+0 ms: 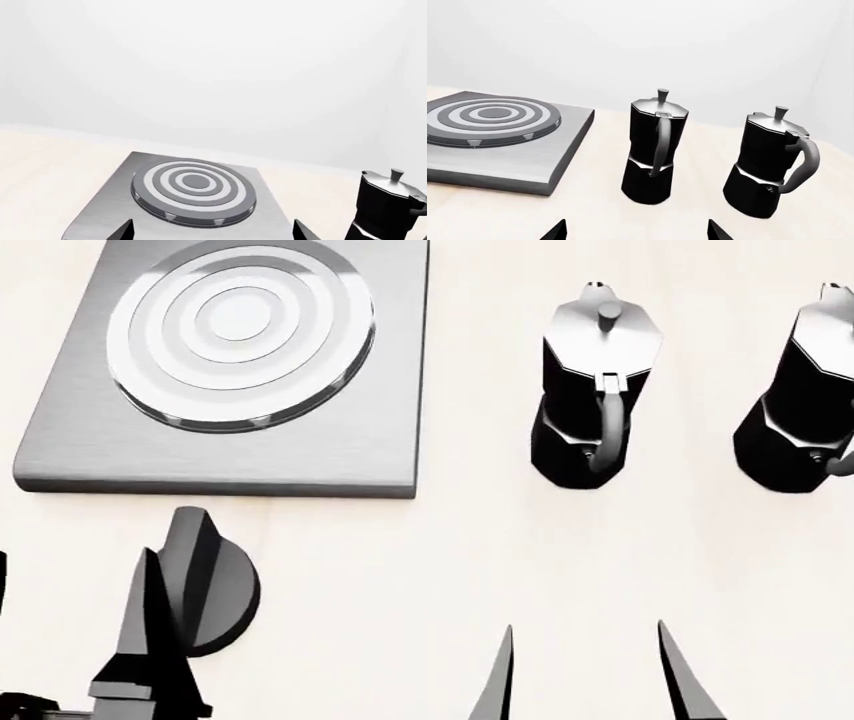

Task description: Turn off the stove.

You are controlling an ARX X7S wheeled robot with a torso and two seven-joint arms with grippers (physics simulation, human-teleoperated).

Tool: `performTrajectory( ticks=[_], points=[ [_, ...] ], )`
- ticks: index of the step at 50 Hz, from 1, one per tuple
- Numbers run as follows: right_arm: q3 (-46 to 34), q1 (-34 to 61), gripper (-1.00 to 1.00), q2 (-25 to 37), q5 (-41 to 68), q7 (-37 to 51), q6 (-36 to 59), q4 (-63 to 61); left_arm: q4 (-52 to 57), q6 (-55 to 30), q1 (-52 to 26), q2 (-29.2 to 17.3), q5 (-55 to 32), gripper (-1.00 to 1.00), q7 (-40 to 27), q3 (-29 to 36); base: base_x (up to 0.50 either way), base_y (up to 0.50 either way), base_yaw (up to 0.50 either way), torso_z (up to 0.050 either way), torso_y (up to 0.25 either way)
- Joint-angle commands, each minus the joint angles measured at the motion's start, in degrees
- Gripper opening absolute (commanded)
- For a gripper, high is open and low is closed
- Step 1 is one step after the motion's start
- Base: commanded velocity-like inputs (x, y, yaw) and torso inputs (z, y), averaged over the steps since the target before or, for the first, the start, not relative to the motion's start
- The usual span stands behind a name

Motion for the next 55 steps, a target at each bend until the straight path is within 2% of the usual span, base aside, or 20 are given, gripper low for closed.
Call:
performTrajectory(
  ticks=[1,55],
  points=[
    [-0.13,-0.04,1.00,0.20,0.12,0.21,-0.10,0.02,-1.85,-0.84,-2.71,1.30,0.48,1.00,-0.66,1.47,0.00,0.00,0.00,0.000,0.000],
    [-0.74,0.28,1.00,1.04,1.05,0.73,-0.32,0.46,-21.88,5.57,-10.33,4.78,3.18,1.00,-1.63,4.18,0.00,0.00,0.00,0.000,0.000]
  ],
)
